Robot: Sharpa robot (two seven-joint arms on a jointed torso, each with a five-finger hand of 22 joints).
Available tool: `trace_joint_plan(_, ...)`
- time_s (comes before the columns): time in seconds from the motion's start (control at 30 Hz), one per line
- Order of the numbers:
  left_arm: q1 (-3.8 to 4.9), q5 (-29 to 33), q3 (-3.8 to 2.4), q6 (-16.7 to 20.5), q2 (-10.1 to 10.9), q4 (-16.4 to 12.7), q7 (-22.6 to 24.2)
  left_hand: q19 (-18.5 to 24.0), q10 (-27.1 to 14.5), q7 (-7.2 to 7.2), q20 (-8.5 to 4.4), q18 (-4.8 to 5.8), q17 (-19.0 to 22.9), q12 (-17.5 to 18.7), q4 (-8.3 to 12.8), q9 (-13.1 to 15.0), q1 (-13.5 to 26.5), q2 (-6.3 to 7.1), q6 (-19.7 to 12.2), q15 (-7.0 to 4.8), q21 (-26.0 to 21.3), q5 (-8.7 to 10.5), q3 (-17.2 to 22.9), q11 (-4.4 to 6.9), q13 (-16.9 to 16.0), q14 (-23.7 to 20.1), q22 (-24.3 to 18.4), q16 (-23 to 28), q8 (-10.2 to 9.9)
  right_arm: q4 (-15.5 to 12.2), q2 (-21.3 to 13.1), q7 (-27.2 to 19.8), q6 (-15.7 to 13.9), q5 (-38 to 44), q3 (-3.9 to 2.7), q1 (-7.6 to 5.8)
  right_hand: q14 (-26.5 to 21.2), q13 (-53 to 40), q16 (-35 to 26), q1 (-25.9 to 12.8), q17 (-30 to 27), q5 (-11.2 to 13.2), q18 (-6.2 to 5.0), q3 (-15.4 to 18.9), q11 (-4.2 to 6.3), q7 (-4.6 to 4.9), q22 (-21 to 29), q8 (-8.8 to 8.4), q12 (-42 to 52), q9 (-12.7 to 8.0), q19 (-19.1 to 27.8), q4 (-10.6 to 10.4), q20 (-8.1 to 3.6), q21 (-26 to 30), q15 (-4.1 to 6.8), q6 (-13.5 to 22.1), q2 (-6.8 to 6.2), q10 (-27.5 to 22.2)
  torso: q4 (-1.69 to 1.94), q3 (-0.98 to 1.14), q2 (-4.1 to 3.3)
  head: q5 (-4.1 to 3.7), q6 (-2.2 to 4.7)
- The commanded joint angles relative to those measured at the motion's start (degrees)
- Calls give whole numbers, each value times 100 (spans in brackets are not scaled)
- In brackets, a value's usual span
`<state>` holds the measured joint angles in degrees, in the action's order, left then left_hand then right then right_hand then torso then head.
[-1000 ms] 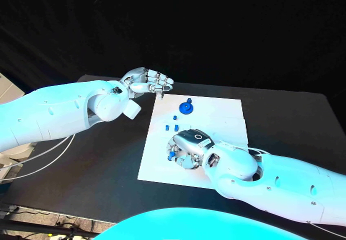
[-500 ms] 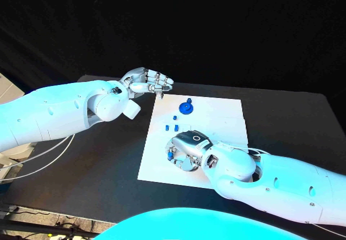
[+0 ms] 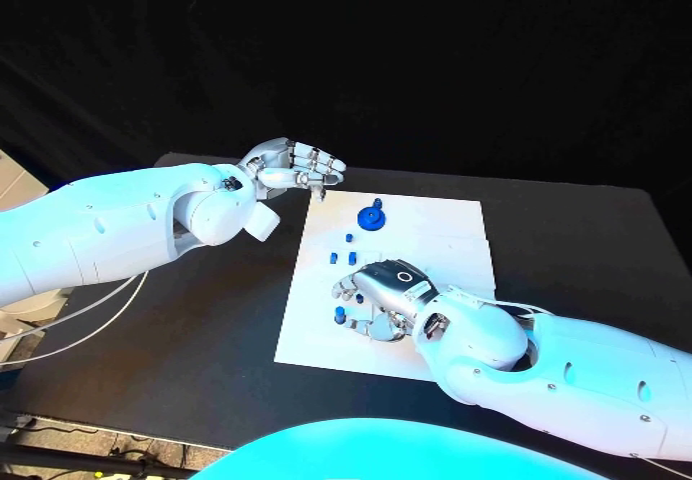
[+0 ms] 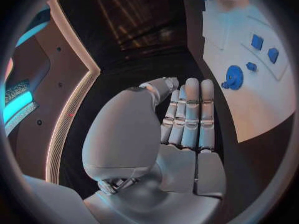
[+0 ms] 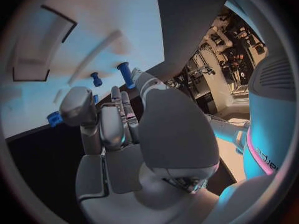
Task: Assemble the parts on the task board
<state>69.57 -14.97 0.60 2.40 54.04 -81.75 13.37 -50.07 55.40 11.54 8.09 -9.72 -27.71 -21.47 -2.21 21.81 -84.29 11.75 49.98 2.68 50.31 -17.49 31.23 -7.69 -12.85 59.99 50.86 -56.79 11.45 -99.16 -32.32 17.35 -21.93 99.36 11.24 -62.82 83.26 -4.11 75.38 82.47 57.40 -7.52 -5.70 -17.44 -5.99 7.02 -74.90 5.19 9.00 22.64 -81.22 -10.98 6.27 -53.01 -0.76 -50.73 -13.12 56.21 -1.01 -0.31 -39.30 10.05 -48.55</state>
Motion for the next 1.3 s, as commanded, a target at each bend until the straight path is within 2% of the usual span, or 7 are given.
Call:
trace_joint_plan(0.03, 4, 40, -3, -112, -3, -11, 16, 41, -34, 4, 14, -84, -6, -26, 37, -6, 16, -23, -19, 32, 0, -25, -13, 2, 7, -17, 6, 31, -7, -111, -134, -244, -585, -113, -27, -35, -20, -10, -41, 161, -66, -25, -56, 348, -9, -34, -74, -57, 157, -42, 29, -129, 15, 115, -21, 84, 66, -147, -9, -2, 9, -19, 25)
trace_joint_plan(0.37, 3, 40, -2, -107, 15, -37, 27, 42, -35, 4, 14, -85, -6, -27, 40, -6, 16, -23, -19, 32, -1, -25, -13, 2, 8, -18, 6, 32, -7, -444, -1260, -848, -381, -2040, -124, -592, 85, -129, 80, 474, 165, -112, 31, 350, 105, 232, -290, 194, 953, -67, -179, -496, -55, -418, 67, -443, 187, 746, -19, -11, 16, -222, 120)
trace_joint_plan(0.57, 3, 41, 0, -69, 43, -77, 47, 42, -35, 4, 14, -85, -6, -27, 40, -6, 16, -23, -19, 32, -1, -25, -13, 2, 8, -18, 6, 32, -7, -705, -2208, -755, 9, -3417, -128, -860, 182, -972, 270, -37, 507, -91, 123, 483, 388, -5, -560, 468, 2032, -13, -332, -530, -245, -1017, 295, -684, 87, 1776, -48, -23, 37, -372, 161)
trace_joint_plan(0.6, 2, 41, 0, -67, 46, -85, 51, 42, -35, 4, 14, -85, -6, -27, 40, -6, 16, -23, -19, 32, -1, -25, -13, 2, 8, -18, 6, 32, -7, -737, -2320, -710, 52, -3510, -126, -874, 206, -1564, 311, -124, 565, -113, 148, 553, 437, -58, -631, 560, 2618, 35, -372, -519, -292, -1166, 337, -684, 115, 1619, -51, -25, 41, -404, 166)
trace_joint_plan(0.63, 1, 43, 1, -65, 49, -95, 56, 42, -35, 4, 14, -85, -6, -27, 40, -6, 16, -23, -19, 32, -1, -25, -13, 2, 8, -18, 6, 32, -7, -777, -2454, -650, 108, -3602, -120, -888, 279, -4904, 497, -285, 899, -118, 222, 678, 461, -91, -798, 720, 5423, 141, -455, -542, -290, -1542, 397, -646, 213, 2089, -55, -23, 44, -423, 168)
trace_joint_plan(0.8, -5, 53, 6, -53, 68, -147, 72, 42, -35, 4, 14, -85, -6, -27, 40, -6, 16, -23, -19, 32, -1, -25, -13, 2, 8, -18, 6, 32, -7, -936, -2981, -292, 260, -3658, -64, -885, 490, -8002, 1086, -576, 2175, -104, 376, 1011, 462, -91, -1193, 1079, 7702, 361, -659, -565, -305, -2574, 344, -569, 410, 3035, -67, -24, 51, -540, 195)
trace_joint_plan(1.3, -31, 76, 17, -73, 80, -176, 88, 44, -34, 2, 14, -85, -9, -34, 48, -7, 18, -24, -15, 32, 0, -24, -14, 3, 11, -19, 7, 34, -3, -1134, -3248, 777, -137, -2475, 16, -492, 569, -8356, 1287, -920, 2694, -135, 441, 1376, 462, -118, -1332, 1196, 7929, 428, -733, -589, -303, -2972, 338, -563, 465, 3221, -102, -9, 77, -613, 202)
